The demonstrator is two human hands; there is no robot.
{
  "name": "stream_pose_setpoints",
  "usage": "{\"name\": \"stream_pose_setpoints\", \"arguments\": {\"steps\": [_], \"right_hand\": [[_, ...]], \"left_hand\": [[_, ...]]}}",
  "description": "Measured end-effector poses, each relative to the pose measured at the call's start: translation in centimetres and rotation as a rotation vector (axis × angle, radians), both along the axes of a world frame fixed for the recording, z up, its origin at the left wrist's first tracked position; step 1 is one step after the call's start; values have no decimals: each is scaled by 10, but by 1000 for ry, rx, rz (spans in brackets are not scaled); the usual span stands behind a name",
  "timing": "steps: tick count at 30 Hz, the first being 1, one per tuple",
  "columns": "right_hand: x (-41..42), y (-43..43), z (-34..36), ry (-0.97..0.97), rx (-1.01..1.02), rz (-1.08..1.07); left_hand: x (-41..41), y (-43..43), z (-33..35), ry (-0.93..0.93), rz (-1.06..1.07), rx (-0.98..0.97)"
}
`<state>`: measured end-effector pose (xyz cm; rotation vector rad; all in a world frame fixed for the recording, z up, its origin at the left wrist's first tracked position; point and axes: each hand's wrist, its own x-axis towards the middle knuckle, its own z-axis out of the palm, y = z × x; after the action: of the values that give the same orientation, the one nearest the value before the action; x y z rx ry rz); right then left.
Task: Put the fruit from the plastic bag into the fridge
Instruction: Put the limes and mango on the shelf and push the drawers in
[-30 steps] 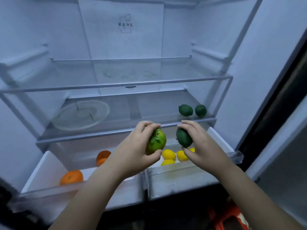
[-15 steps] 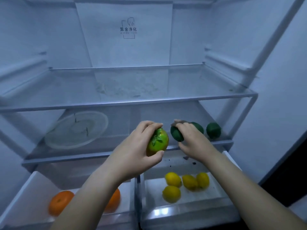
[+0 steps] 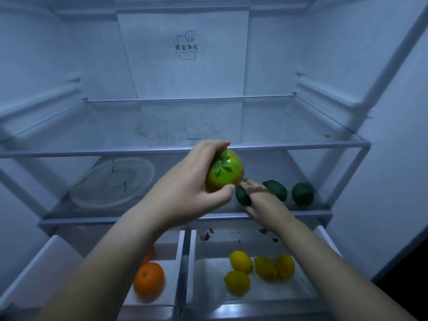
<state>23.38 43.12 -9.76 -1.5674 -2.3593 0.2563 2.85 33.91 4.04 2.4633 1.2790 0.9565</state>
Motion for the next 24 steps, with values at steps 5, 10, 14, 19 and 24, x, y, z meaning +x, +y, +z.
{"name": "stream_pose_setpoints", "arguments": {"steps": [5,10,14,19,24], "right_hand": [[-5,0,2,9,-29,-13],[-5,2,1,-4,-12,-11],[-7,3,-1,-88,4,-11],[-11,10,-4,-110,-56,-72],[-13,14,4,-101,-142,-86]], "left_hand": [[18,22,18,-48,51,-22],[33,44,25,-165,69,-27],[44,64,27,-180,91,19],[60,84,27,-108,188,68],[67,97,21,-174,270,48]]}}
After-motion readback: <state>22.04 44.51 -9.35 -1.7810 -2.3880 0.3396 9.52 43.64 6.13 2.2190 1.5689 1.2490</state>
